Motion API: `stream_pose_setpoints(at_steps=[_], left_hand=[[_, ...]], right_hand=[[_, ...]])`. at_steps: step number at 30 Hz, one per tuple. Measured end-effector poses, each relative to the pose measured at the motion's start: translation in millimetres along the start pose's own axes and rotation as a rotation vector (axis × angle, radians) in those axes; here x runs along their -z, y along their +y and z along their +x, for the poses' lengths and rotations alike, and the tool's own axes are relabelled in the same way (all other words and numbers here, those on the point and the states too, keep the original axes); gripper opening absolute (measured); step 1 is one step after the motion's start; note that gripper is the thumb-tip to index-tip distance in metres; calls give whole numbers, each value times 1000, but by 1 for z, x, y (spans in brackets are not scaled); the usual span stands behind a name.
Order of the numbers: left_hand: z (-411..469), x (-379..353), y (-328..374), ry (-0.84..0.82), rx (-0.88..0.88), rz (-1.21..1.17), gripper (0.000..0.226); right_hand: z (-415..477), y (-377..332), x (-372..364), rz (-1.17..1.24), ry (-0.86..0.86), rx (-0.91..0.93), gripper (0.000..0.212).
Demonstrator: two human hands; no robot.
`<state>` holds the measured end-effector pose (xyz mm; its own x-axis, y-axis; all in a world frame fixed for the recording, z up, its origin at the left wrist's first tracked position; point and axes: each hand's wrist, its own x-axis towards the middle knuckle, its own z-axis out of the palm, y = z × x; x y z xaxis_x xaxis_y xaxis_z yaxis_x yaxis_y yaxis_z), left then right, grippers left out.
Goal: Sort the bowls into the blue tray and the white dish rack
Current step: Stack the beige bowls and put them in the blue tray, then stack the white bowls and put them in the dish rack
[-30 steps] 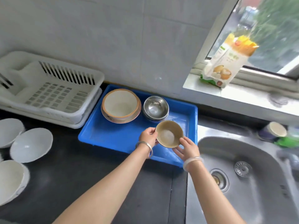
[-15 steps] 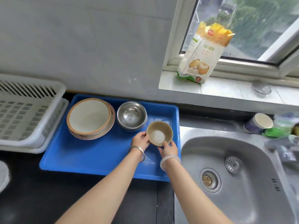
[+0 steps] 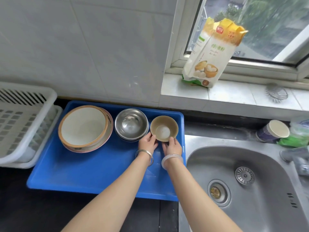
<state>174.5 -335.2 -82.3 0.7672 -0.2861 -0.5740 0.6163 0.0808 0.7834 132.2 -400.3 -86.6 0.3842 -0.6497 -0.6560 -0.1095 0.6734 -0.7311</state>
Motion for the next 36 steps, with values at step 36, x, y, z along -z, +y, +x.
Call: stream_pose_setpoints(at_steps=[36], left_hand=[[-189,264,36,607,-426,667,35]], right_hand=[[-218,114,-77,-1030,-718,383,20]])
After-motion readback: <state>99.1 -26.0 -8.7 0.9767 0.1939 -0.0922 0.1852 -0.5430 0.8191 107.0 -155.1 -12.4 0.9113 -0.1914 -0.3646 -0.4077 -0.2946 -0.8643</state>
